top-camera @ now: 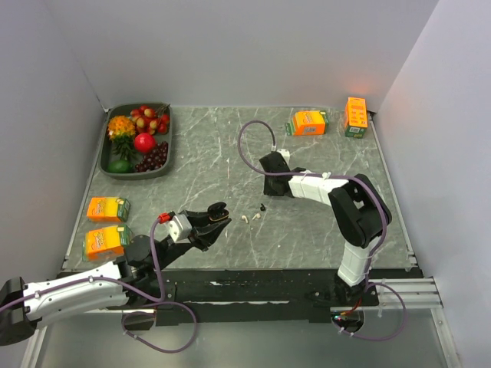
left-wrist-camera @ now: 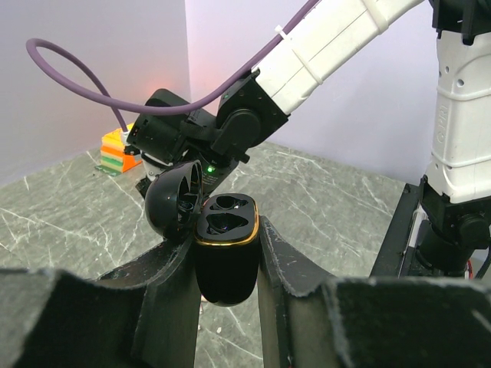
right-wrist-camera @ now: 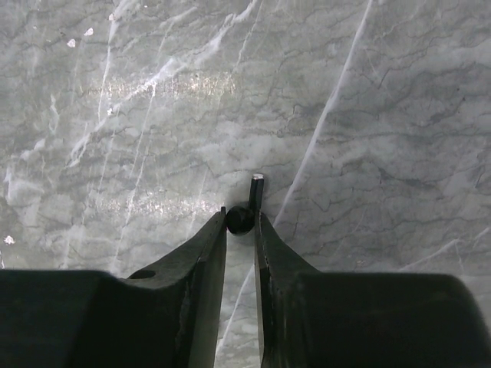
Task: Insert the wireless bluetooth earbuds into the charging case
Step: Pick up the earbud from the center of the board, then adjust the earbud at the center of the board.
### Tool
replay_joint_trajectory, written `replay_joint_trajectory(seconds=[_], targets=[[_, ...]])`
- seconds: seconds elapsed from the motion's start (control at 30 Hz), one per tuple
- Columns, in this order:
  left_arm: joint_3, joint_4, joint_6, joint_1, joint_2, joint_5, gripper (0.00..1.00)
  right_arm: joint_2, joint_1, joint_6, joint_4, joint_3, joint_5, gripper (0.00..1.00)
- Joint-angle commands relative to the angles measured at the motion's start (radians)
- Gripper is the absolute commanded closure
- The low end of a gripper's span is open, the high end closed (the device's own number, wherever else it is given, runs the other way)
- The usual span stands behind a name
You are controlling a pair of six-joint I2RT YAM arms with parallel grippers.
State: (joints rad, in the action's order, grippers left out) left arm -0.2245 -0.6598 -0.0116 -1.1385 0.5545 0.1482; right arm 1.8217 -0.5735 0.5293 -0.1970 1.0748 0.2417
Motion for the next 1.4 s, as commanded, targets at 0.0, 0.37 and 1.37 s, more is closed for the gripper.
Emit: replay_joint_trajectory(seconds=[0.0,0.37,1.37], targets=[[-0.009,-0.009,-0.004,-0.007,0.002,0.004,0.99,-0.015,-0.005,-0.025,0.001,-0.006,0.025,0.8],[-0.009,-0.009,-0.005,-0.009,-0.005,0.028,0.99,-0.257,-0.005,-0.081,-0.174,0.02,-0.039,0.98],[0.034,-0.114,0.168,0.005,0.007,0.13,0.99,-0.616,-0.06,-0.462,-0.895,0.482,-1.025,1.0]])
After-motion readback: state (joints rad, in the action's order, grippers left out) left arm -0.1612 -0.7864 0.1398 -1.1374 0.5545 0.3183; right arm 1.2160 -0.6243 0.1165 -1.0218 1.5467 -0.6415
